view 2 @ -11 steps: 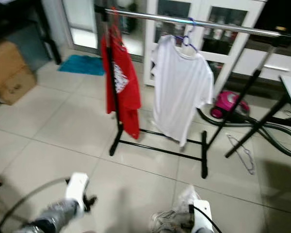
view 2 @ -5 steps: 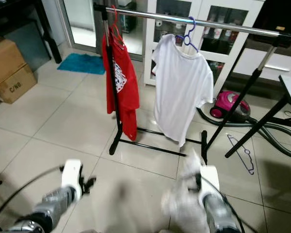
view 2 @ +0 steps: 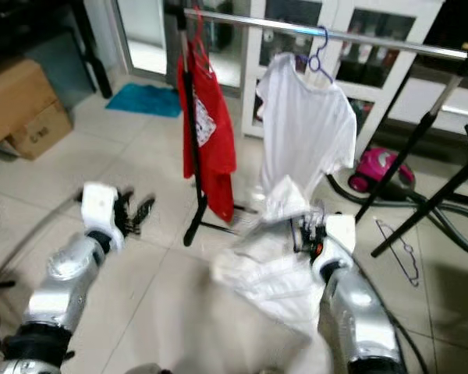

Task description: Hang hanger

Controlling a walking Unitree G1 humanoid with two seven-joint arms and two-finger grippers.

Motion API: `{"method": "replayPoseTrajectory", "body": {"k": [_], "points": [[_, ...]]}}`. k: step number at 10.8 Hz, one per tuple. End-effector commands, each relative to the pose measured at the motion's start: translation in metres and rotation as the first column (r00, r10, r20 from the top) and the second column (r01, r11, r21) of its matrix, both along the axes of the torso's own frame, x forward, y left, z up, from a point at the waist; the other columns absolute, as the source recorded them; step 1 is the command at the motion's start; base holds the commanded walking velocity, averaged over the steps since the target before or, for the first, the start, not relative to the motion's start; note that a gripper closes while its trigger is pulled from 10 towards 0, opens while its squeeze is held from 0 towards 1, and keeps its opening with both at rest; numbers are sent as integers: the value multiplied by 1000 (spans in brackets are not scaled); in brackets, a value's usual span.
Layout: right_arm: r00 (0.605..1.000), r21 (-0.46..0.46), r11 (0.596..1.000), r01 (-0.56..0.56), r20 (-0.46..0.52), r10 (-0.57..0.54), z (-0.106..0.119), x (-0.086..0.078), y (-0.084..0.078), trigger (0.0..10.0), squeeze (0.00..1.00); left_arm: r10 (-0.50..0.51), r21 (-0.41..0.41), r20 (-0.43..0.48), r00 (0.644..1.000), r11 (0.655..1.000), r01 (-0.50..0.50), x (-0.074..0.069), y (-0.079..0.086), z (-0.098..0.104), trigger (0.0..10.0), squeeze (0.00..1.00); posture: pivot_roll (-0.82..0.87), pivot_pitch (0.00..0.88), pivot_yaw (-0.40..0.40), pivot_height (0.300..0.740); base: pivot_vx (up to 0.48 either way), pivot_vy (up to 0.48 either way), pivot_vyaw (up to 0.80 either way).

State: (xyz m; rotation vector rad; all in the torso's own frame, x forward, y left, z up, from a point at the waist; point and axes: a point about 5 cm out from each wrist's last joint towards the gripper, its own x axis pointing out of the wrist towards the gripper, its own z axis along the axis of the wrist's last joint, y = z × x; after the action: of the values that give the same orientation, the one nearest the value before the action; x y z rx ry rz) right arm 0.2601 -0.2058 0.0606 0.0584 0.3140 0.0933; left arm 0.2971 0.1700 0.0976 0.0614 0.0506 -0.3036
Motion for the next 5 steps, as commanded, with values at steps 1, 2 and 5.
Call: {"method": "replayPoseTrajectory", "body": {"k": [1, 2, 5], "points": [[997, -41, 998, 45, 66, -43, 26, 3, -7, 10000, 0, -10, 11, 37, 999, 1000, 10, -3, -6, 10, 10000, 0, -15, 0, 10, 740, 0, 0, 0], [996, -60, 997, 42, 83, -37, 36, 1, -5, 10000, 0, -16, 27, 78, 997, 1000, 14, -5, -9, 17, 10000, 0, -16, 0, 7, 740, 0, 0, 0], [960, -10, 977, 214, 186, -208, 75, -1, 4, 10000, 0, -37, -29, 35, 999, 999, 38, -14, -24, 35, 10000, 0, -10, 0, -8, 740, 182, 0, 0]]}}
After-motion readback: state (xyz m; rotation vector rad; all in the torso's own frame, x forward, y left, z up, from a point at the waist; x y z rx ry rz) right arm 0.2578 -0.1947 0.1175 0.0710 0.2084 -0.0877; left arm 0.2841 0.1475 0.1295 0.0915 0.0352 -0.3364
